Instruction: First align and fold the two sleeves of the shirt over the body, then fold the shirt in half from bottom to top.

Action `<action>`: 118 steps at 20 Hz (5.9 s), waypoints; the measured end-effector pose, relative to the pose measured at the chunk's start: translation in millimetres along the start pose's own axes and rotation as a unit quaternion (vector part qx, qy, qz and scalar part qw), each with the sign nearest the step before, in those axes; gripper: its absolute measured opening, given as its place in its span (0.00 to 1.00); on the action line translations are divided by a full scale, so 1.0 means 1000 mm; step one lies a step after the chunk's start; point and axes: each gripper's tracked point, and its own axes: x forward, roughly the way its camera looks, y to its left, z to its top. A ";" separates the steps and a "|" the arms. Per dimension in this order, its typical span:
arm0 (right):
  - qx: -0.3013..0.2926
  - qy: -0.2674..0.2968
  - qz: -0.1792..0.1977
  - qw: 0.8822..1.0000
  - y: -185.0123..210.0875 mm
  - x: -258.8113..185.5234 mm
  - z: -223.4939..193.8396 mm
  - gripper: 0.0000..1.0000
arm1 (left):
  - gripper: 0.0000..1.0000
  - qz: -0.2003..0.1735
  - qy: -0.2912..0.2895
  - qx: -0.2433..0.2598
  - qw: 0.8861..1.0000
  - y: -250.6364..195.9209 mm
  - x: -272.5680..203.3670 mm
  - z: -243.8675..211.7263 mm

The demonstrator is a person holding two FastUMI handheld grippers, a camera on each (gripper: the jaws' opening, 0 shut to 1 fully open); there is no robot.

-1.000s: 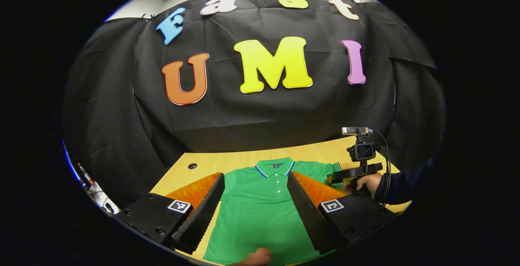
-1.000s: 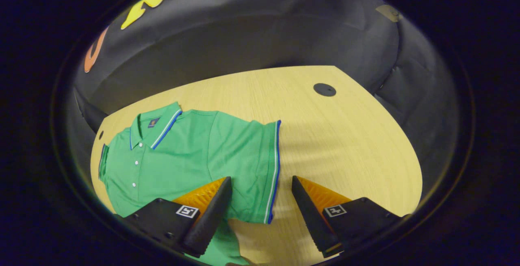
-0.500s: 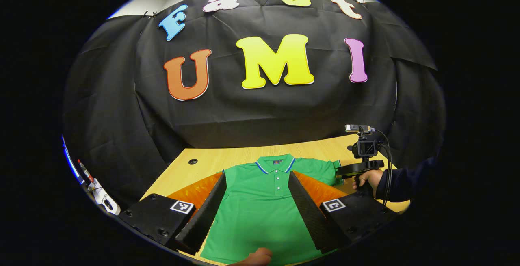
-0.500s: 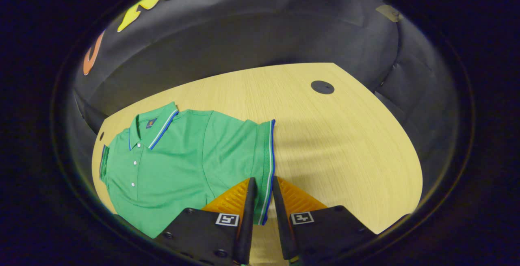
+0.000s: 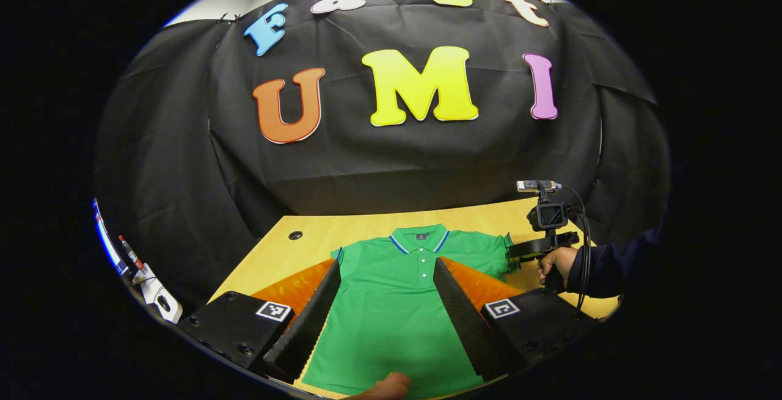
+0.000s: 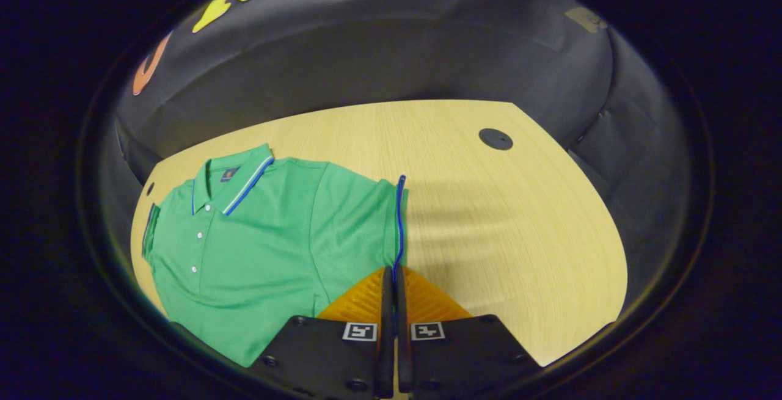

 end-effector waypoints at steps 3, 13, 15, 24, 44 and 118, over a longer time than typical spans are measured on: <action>-0.014 -0.010 -0.003 1.000 0.000 -0.006 0.005 0.06 | 0.99 0.005 -0.001 -0.001 1.000 0.005 -0.003 0.000; -0.129 -0.084 0.044 0.987 0.072 -0.040 0.031 0.05 | 0.99 0.020 -0.007 -0.012 1.000 0.020 -0.006 0.001; -0.148 -0.082 0.058 0.984 0.090 -0.042 0.024 0.06 | 0.99 0.027 -0.005 -0.018 0.999 0.026 -0.007 -0.001; -0.186 -0.060 0.067 0.978 0.134 -0.025 -0.013 0.05 | 0.99 0.059 0.013 -0.041 0.997 0.057 -0.017 -0.019; -0.115 -0.162 0.085 0.976 0.102 -0.272 -0.043 0.93 | 0.99 0.015 0.097 -0.048 0.994 0.115 0.072 -0.069; -0.038 -0.097 -0.036 0.994 0.005 -0.336 -0.122 0.98 | 0.81 -0.132 0.226 0.021 0.965 0.040 0.207 -0.123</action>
